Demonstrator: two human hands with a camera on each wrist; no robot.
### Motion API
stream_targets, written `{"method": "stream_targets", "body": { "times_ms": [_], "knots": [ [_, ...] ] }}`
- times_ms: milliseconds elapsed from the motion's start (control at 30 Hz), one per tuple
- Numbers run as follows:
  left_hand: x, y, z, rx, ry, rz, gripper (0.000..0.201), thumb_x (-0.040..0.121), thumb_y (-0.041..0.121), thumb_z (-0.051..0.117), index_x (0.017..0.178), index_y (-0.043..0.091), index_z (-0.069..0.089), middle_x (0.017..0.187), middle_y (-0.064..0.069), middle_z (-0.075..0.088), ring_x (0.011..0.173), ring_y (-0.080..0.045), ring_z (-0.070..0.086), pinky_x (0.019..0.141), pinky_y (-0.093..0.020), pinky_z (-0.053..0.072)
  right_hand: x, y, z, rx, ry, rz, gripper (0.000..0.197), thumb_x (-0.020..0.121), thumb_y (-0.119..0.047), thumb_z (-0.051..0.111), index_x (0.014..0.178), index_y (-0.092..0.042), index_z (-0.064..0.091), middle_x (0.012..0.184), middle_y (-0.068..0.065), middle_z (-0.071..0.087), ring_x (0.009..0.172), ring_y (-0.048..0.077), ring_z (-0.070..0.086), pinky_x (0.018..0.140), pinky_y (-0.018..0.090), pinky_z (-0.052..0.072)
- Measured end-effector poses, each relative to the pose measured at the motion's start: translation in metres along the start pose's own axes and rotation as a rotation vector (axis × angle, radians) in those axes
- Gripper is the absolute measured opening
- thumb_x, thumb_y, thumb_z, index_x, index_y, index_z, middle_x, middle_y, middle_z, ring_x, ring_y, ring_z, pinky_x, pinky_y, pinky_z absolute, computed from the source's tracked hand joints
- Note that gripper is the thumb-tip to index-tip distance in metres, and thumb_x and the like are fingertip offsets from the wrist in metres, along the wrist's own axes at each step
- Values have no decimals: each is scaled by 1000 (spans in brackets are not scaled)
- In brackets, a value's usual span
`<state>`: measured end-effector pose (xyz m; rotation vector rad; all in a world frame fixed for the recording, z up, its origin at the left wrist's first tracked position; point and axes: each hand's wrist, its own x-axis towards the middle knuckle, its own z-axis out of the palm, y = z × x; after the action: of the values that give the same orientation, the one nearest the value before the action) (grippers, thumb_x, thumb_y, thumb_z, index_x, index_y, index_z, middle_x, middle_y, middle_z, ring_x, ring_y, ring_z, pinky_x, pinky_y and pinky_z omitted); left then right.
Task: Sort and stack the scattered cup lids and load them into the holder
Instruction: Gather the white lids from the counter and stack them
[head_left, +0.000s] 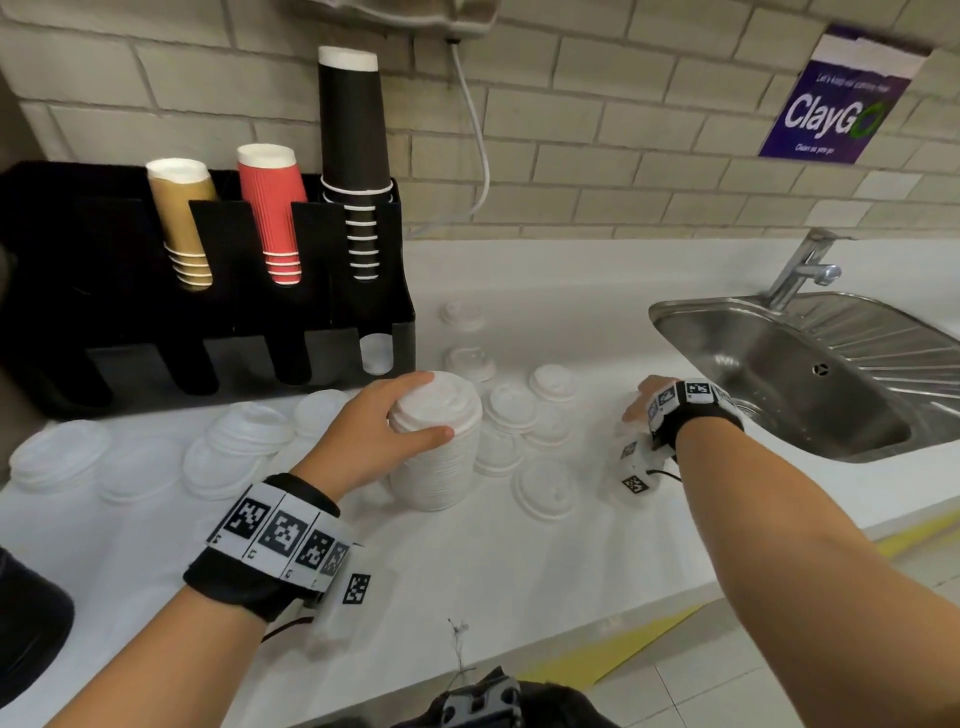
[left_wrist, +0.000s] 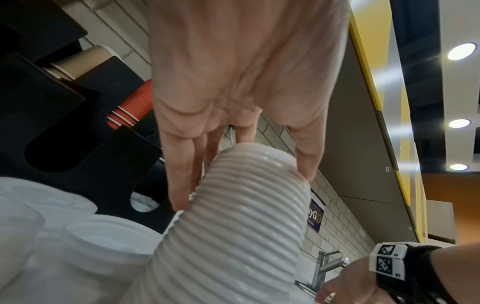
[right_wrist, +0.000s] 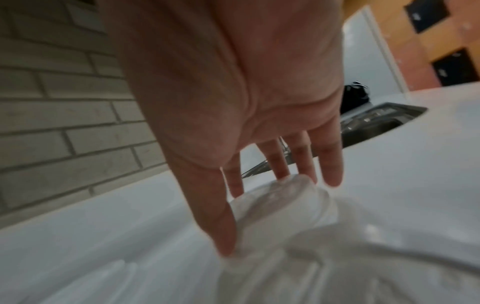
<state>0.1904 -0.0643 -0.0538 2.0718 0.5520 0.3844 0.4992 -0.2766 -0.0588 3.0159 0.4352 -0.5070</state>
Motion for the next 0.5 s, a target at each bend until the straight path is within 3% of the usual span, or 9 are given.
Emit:
{"method": "stream_targets", "body": {
  "times_ms": [100,167,233,267,333,400,500],
  "knots": [
    [-3,2,-1,1,8,-7,72,75,32,81,139,29,49,135,4,47,124,-14,44,105,-30,37,-1,-2,-1,-69,31,-26,62,56,-52,74,111,-26,62,110,4,64,95,30,62,82,37,52],
    [-4,3,-1,4,12,-6,72,74,30,82,138,29,49,135,4,48,123,-14,45,104,-29,37,-3,-7,-11,-7,66,-49,62,65,-47,74,121,-24,60,118,5,63,103,30,61,89,36,50],
    [-5,3,0,5,18,-6,73,73,29,83,138,29,48,134,4,48,122,-14,45,102,-26,36,-10,-17,-28,200,71,-96,64,76,-39,74,133,-22,51,132,7,56,115,30,56,94,35,45],
    [-5,4,0,4,20,-8,75,73,28,83,138,30,48,134,4,47,122,-14,44,101,-26,36,-16,-24,-36,322,53,-143,64,78,-38,74,135,-25,48,132,6,54,112,28,56,94,36,45],
    [-5,4,2,4,22,-12,77,72,26,84,139,30,47,134,4,47,121,-13,43,101,-26,36,-35,-38,-49,544,-20,-312,59,79,-37,75,131,-36,48,124,3,53,102,22,59,89,33,50],
    [-5,5,2,8,18,-14,77,73,25,83,140,29,45,137,3,46,120,-12,43,101,-27,36,-62,-54,-51,691,-113,-531,51,80,-31,75,124,-43,52,120,1,54,101,17,60,82,26,52],
    [-6,6,1,-6,12,-21,79,73,25,82,142,29,43,139,2,45,124,-16,43,103,-29,37,-100,-81,-38,682,-146,-802,47,81,-24,74,118,-46,55,115,-3,55,99,12,59,82,20,46]
  ]
}}
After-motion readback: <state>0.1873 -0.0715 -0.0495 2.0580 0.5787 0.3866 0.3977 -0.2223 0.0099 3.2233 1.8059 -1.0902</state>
